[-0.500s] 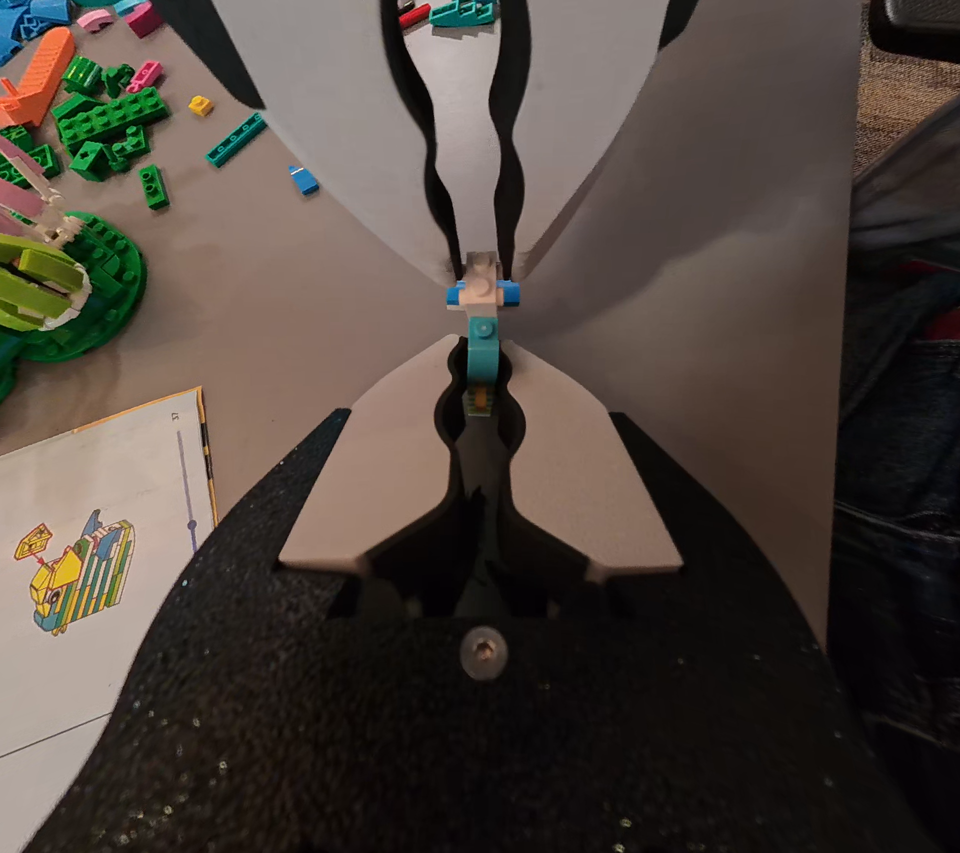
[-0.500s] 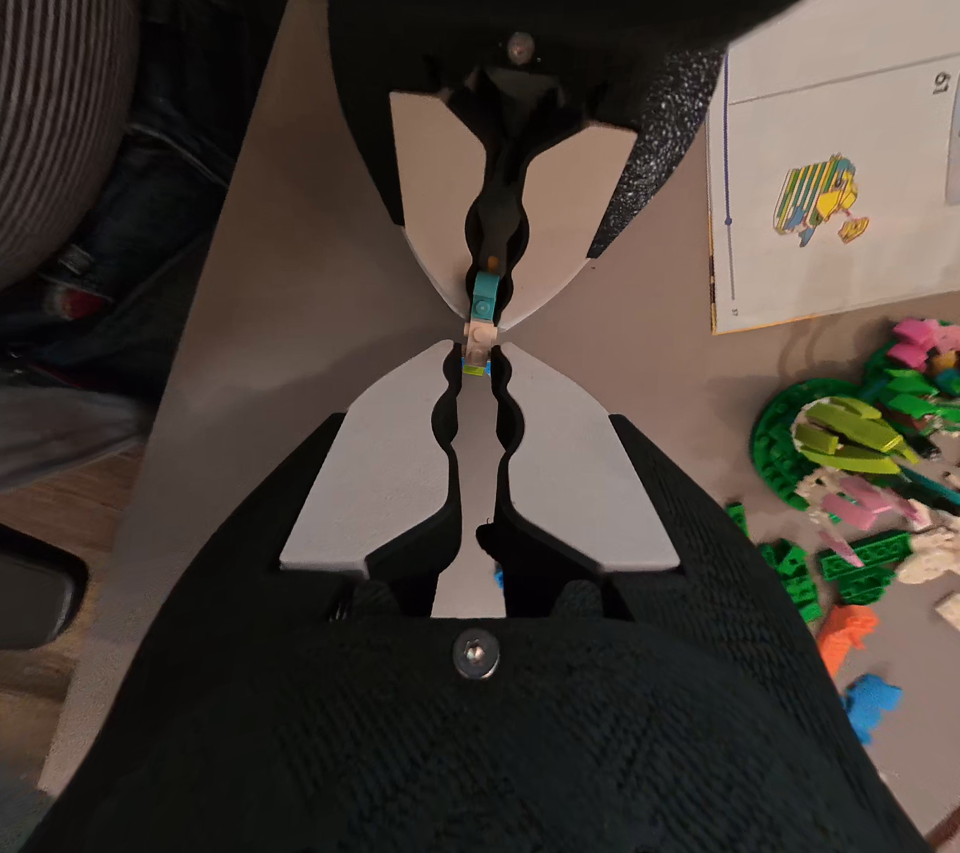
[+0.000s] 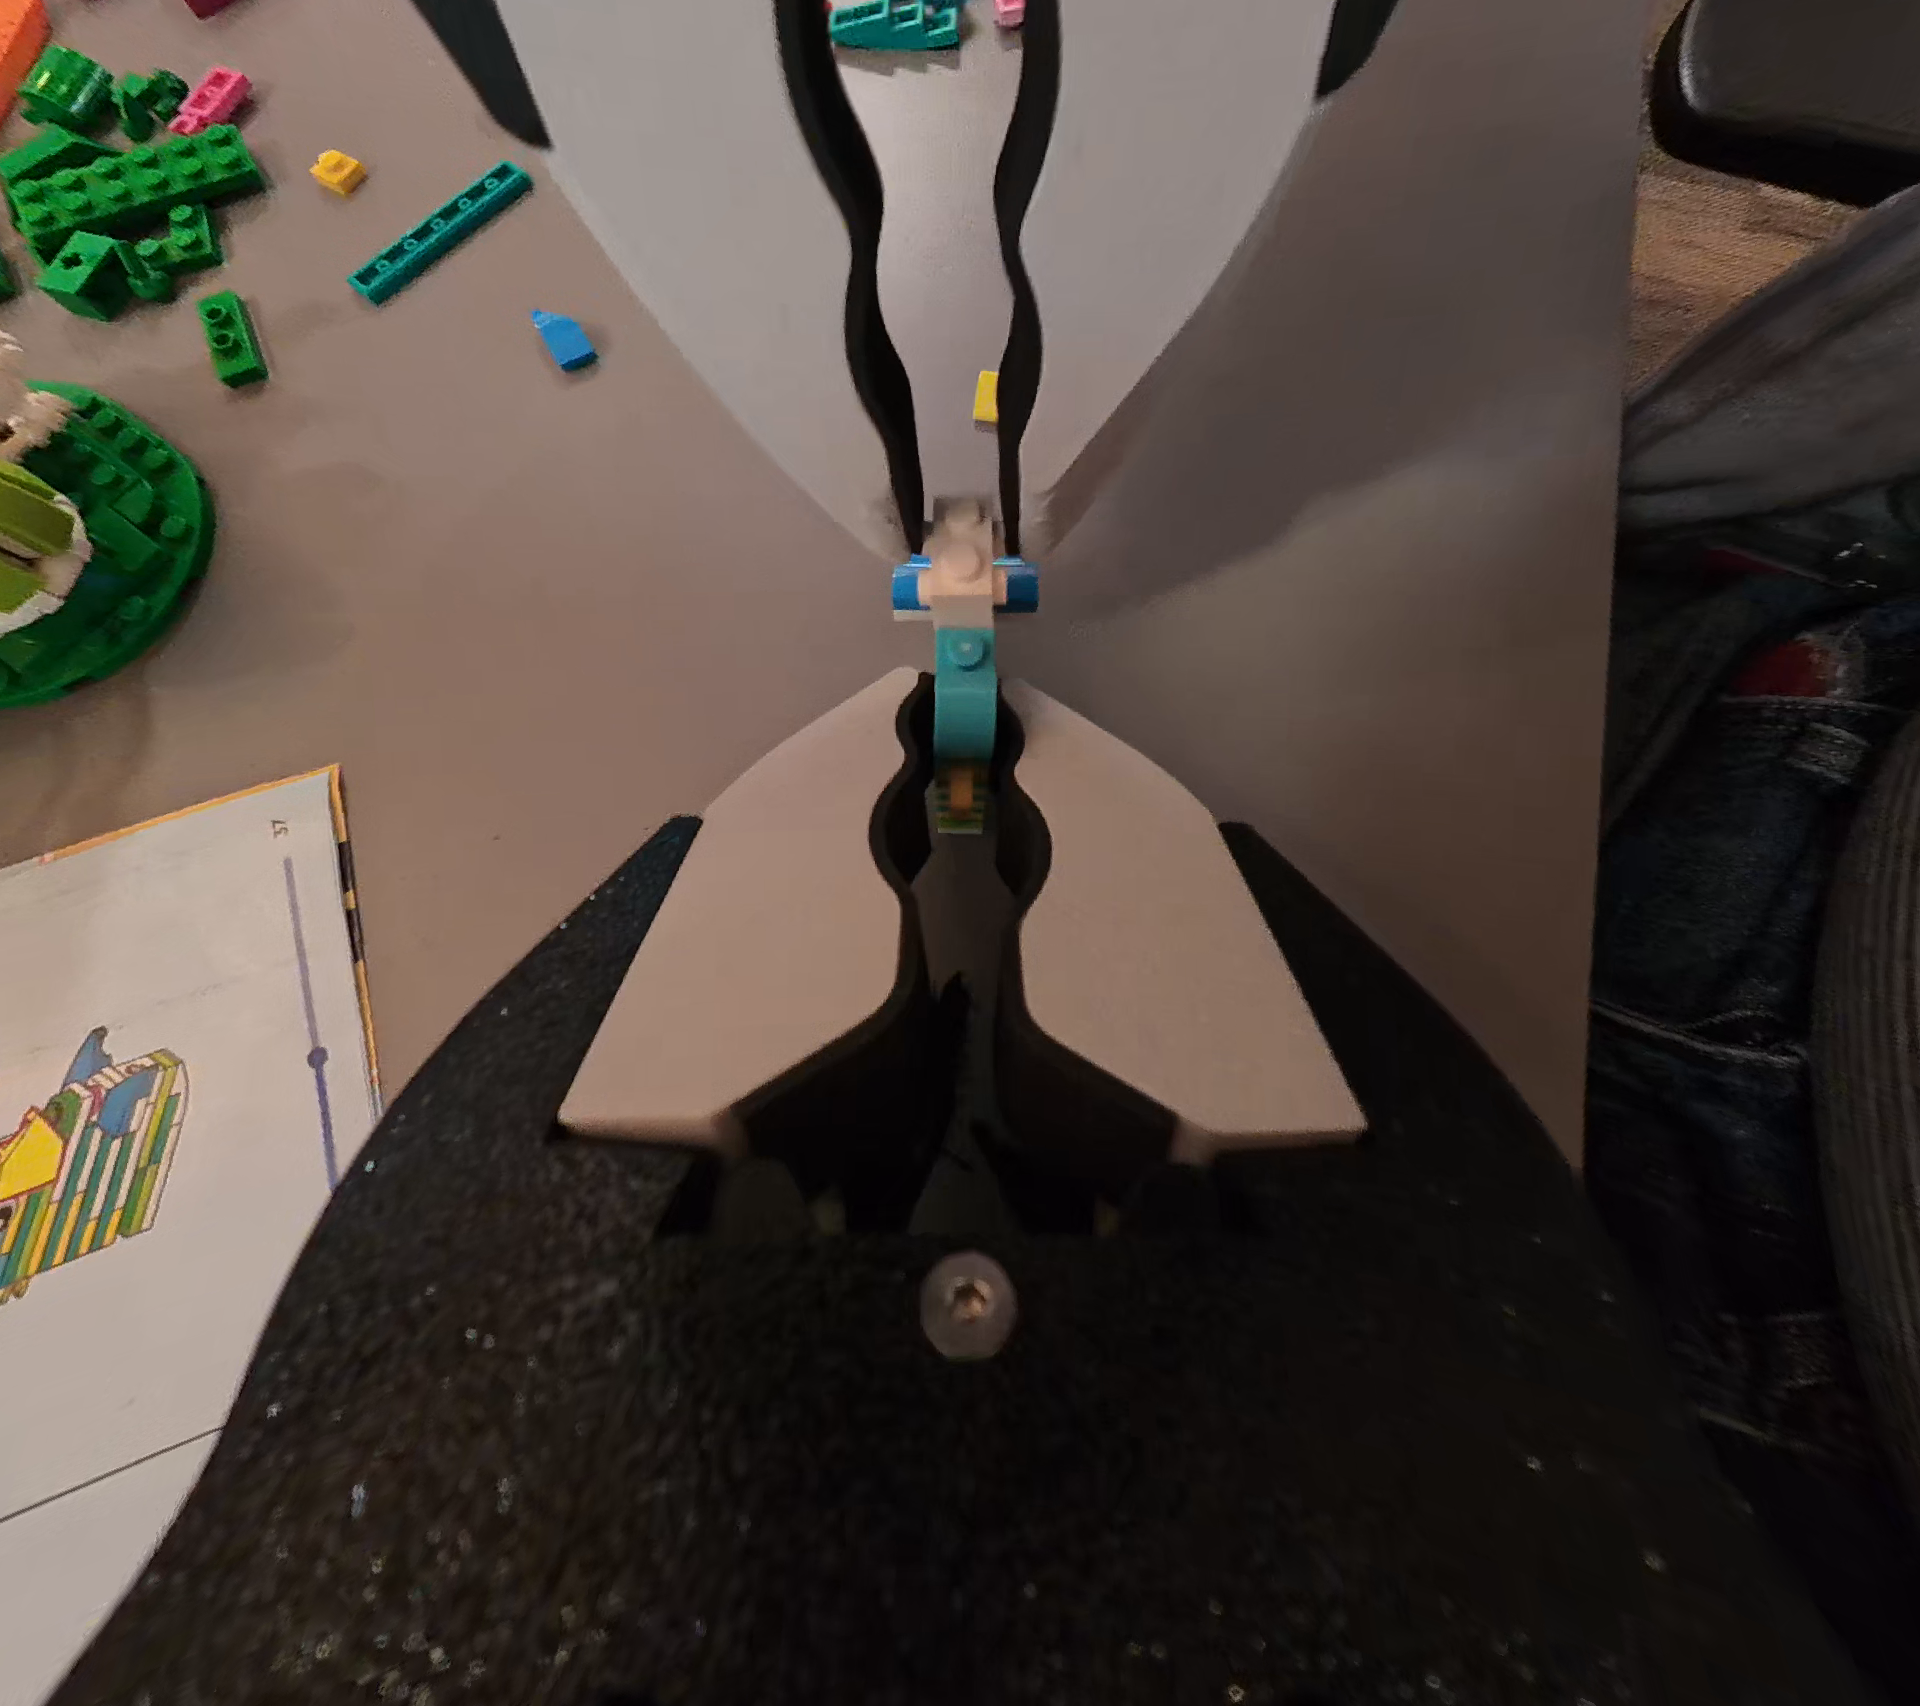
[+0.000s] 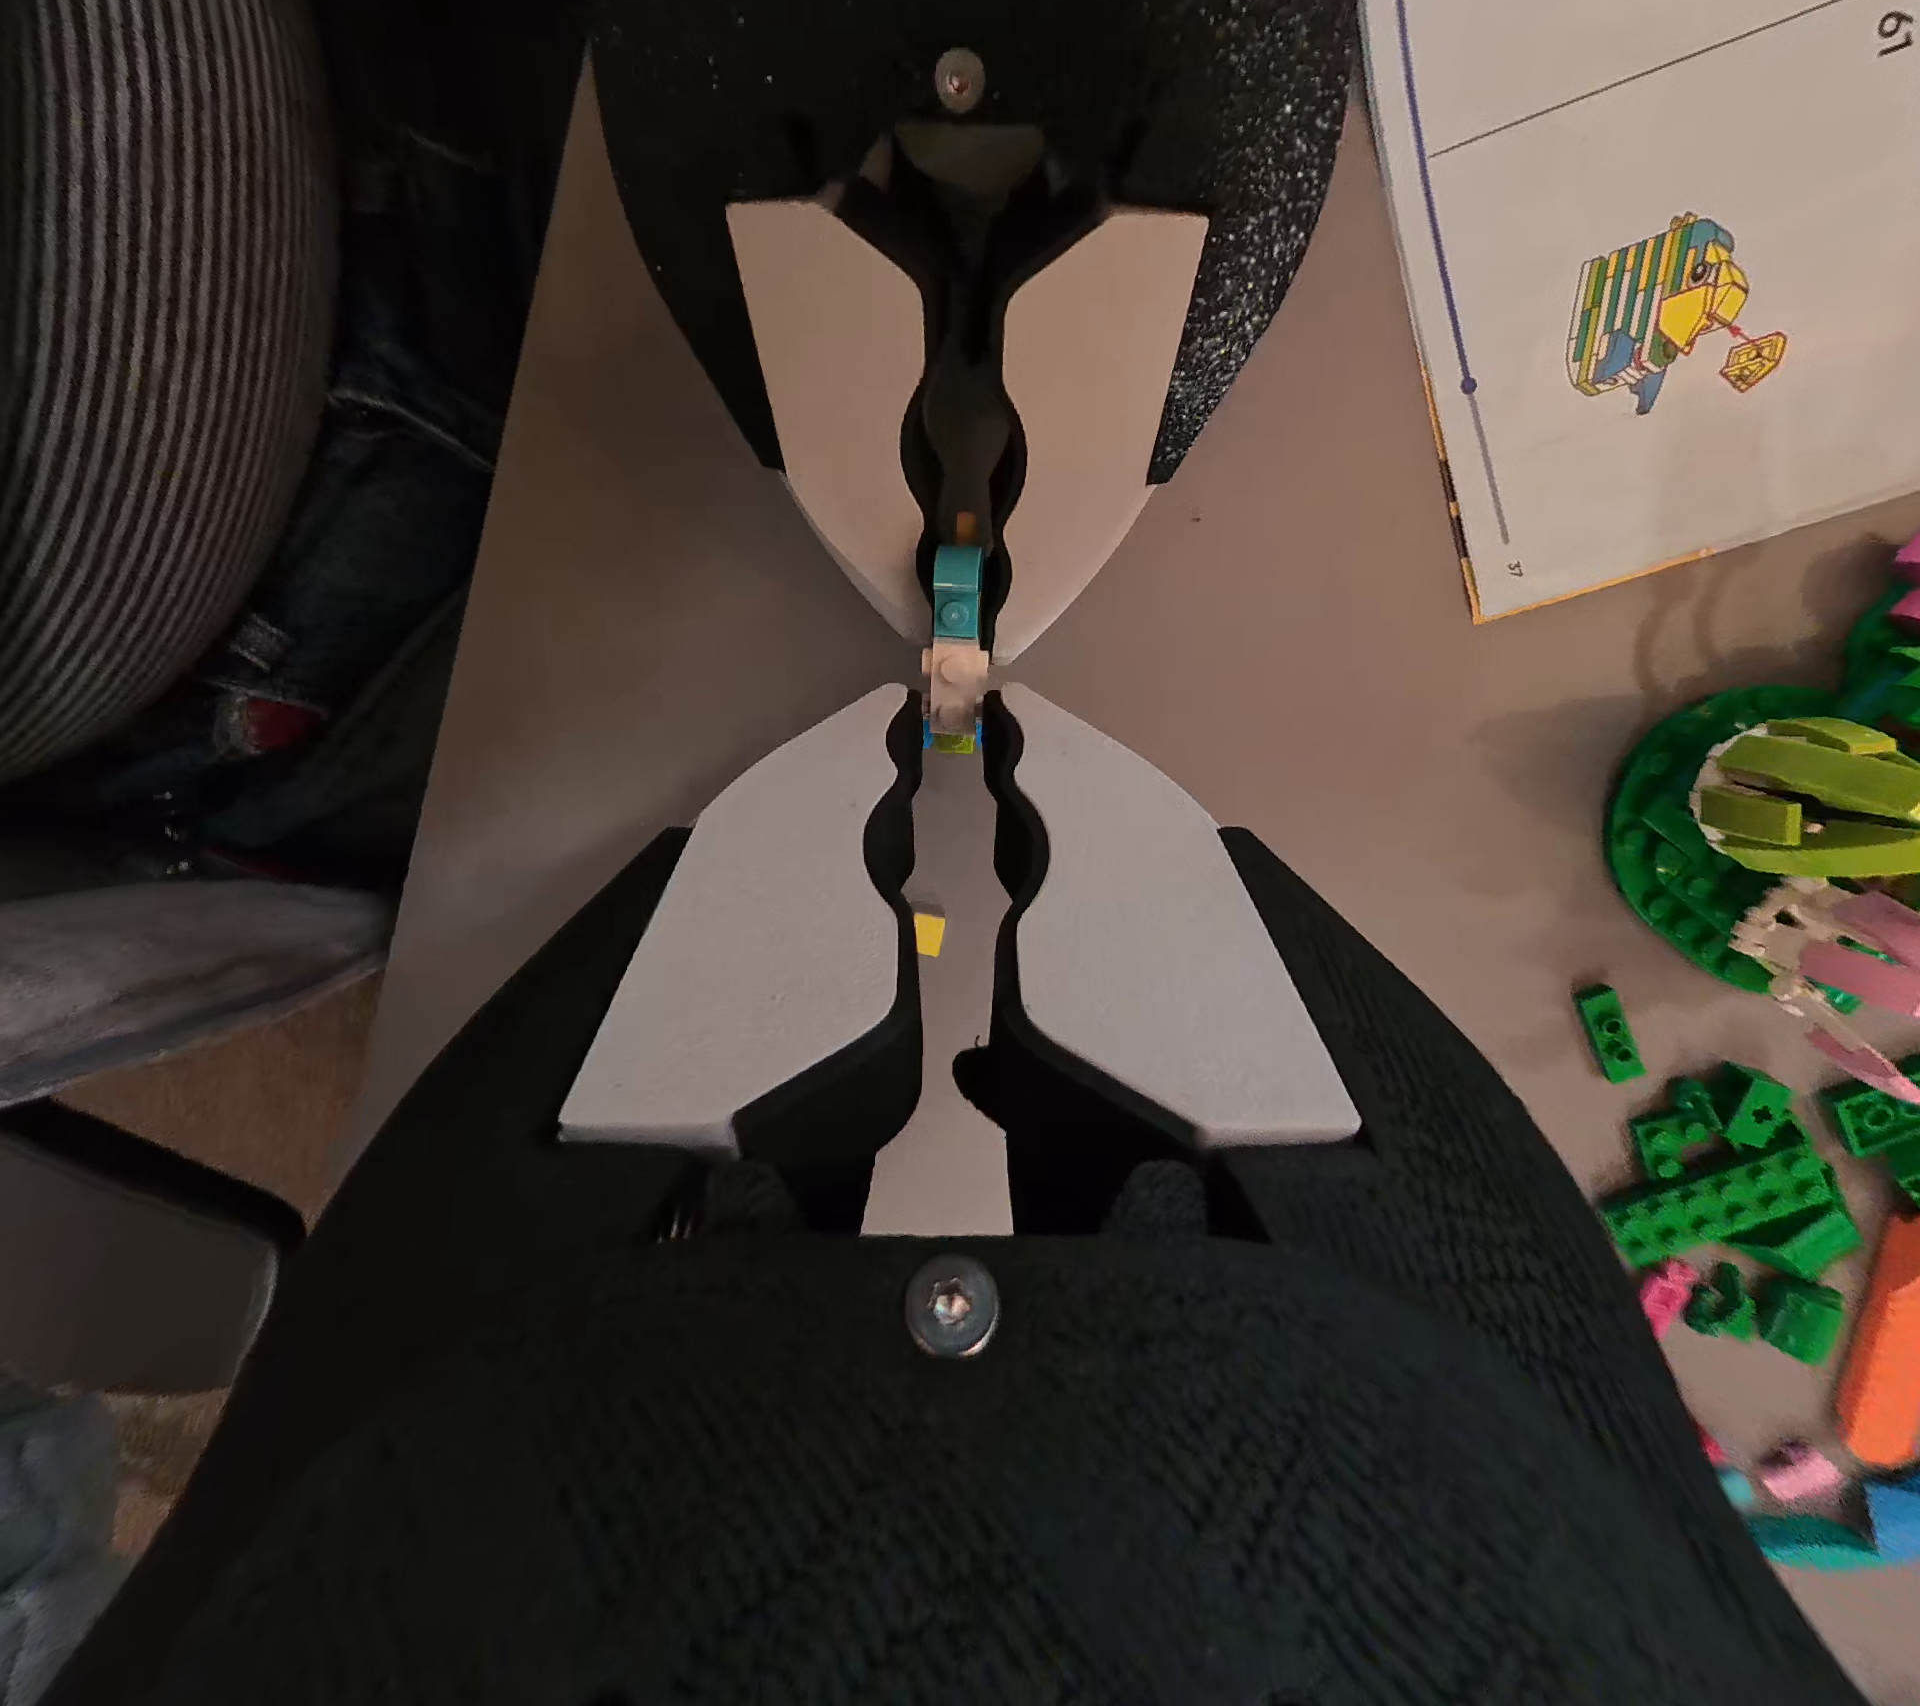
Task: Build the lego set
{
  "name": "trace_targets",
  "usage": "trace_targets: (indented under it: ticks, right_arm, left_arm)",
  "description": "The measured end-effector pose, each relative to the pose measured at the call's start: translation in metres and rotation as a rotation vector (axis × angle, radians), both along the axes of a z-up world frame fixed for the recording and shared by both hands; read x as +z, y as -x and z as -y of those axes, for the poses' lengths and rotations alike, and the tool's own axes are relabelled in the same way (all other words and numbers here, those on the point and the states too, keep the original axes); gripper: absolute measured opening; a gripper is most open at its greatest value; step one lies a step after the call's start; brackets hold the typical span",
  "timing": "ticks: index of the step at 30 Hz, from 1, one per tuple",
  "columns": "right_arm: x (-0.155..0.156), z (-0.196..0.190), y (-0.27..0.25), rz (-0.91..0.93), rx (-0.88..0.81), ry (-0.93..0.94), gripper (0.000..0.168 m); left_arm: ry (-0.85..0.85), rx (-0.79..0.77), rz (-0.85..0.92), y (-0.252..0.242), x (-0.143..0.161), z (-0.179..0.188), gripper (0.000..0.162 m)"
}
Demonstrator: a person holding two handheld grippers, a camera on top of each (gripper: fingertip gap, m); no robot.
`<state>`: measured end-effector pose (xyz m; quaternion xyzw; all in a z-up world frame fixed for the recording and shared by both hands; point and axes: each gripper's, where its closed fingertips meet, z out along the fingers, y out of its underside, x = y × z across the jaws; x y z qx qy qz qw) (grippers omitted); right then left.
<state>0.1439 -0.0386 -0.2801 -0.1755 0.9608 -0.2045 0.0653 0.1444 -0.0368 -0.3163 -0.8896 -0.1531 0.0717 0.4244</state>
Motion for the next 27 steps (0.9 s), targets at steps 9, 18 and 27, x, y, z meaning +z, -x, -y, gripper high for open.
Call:
trace_targets:
  ticks: [9, 18, 27]
  right_arm:
    - [0.0, -0.002, -0.002, 0.054, -0.046, 0.084, 0.01]
    - [-0.002, -0.005, 0.002, -0.016, -0.067, 0.094, 0.026]
    - [0.046, 0.023, 0.005, -0.544, 0.023, 0.486, 0.082]
  left_arm:
    - [0.001, -0.011, 0.018, -0.003, 0.0, -0.003, 0.008]
    - [-0.02, 0.02, 0.043, 0.002, 0.001, 0.003, 0.008]
    - [-0.418, -0.05, 0.503, -0.01, 0.057, 0.012, 0.008]
